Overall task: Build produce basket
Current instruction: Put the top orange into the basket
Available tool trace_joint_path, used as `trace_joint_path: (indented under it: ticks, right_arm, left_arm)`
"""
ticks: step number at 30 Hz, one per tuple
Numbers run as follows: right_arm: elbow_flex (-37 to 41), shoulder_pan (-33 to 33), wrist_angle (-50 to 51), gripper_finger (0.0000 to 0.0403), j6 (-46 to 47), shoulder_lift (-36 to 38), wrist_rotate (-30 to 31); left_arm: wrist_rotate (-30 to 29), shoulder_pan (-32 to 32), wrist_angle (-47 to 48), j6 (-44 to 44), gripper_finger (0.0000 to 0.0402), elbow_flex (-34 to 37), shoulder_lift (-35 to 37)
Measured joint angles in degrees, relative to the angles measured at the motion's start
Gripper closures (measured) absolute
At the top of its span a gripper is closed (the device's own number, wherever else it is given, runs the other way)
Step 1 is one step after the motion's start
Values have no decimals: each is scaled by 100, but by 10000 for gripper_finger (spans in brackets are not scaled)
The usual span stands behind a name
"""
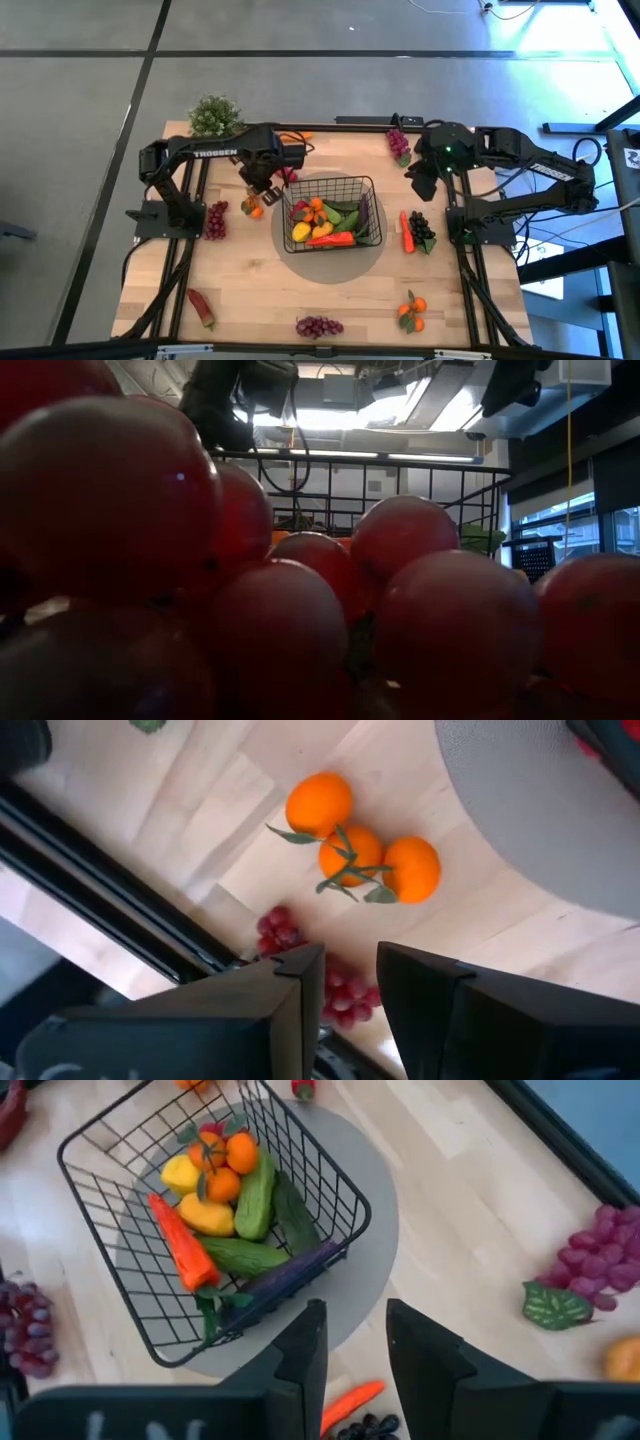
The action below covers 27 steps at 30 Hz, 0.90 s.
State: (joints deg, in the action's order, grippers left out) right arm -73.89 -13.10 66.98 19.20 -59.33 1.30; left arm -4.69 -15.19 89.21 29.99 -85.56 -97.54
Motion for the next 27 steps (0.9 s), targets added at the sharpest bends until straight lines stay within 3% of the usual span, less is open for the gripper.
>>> trace_joint_path:
  ticks: [4, 9, 27]
  right_arm:
    - [0, -90, 0, 308, 318, 0, -3]
    - [0, -103, -1, 308, 736, -2, -4]
    - [0, -103, -4, 308, 1077, -2, 9]
  left_arm:
    - [83, -198, -10, -667, 318, 13, 0]
    - [800, -434, -227, -1222, 318, 444, -2]
    - [336, -484, -1171, -2131, 317, 1683, -2]
